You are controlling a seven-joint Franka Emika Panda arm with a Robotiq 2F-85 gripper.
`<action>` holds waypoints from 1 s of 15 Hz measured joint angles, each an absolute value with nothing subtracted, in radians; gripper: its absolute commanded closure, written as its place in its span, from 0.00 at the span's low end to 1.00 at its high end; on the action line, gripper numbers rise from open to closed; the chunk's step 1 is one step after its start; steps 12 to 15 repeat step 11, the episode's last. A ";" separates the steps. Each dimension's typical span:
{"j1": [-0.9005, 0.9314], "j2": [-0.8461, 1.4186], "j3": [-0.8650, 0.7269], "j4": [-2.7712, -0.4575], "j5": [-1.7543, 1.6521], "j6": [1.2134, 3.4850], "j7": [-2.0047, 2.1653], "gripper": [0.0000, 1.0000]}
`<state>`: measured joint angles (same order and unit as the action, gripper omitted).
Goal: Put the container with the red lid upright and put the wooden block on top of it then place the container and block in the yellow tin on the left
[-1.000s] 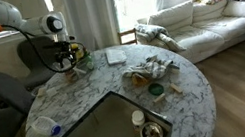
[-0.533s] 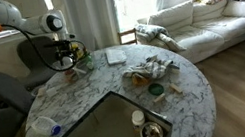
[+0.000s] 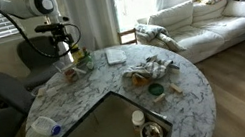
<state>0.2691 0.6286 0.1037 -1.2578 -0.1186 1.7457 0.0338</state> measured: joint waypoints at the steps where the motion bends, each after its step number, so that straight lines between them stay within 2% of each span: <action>1: 0.265 0.595 0.106 -1.278 -0.108 1.748 0.033 0.00; 9: 0.212 0.322 0.112 -1.558 -0.047 1.822 -0.009 0.00; 15: 0.209 0.299 0.113 -1.586 -0.046 1.826 -0.011 0.00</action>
